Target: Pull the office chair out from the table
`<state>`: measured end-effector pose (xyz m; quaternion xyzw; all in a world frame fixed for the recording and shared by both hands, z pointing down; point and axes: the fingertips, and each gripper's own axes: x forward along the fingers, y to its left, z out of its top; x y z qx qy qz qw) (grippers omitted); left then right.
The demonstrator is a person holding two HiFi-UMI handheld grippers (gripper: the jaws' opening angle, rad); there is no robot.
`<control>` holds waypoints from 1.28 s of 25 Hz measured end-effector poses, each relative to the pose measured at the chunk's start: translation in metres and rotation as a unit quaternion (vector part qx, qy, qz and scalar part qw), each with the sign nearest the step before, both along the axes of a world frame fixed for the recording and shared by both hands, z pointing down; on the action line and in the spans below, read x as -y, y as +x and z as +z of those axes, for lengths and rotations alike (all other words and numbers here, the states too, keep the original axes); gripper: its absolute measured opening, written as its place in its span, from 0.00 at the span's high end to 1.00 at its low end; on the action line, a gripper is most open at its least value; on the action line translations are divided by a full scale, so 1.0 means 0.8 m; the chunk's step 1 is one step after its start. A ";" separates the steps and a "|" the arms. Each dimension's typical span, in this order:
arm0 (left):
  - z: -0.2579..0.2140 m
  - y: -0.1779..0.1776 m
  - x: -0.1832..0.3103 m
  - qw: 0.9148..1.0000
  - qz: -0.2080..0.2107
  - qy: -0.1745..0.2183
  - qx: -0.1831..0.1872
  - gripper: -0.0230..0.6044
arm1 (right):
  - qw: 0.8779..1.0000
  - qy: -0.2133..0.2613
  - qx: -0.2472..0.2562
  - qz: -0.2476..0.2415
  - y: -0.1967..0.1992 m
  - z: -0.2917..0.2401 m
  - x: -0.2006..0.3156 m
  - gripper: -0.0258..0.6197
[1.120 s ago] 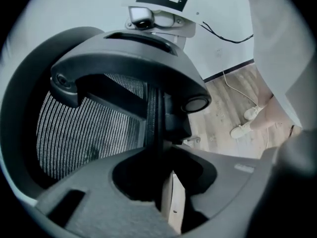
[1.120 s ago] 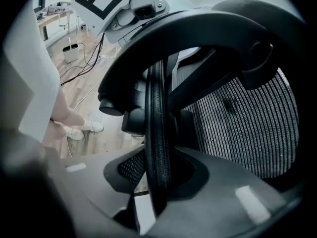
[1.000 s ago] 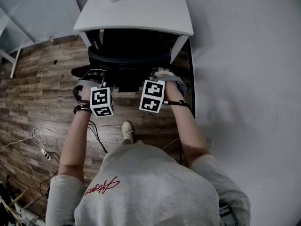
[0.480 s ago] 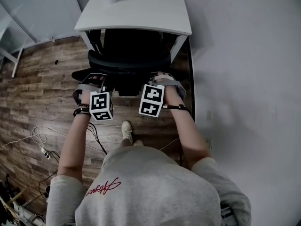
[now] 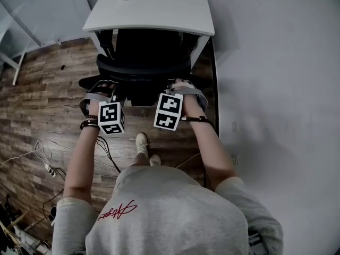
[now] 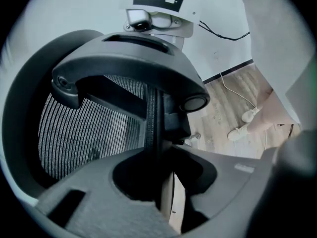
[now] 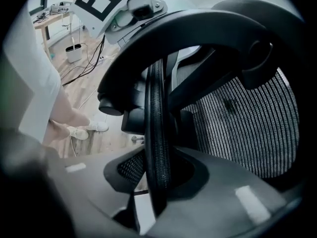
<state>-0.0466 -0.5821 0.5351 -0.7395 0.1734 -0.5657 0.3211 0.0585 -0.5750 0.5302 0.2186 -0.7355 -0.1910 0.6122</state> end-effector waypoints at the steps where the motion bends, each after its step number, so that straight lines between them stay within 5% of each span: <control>1: 0.000 0.000 -0.001 1.000 0.000 0.000 0.000 0.82 | 1.000 0.001 0.000 0.000 0.000 0.000 -0.001 0.80; 32: 0.000 0.010 -0.042 1.000 0.003 0.012 0.000 0.81 | 1.000 -0.005 0.000 0.004 0.010 0.002 -0.043 0.79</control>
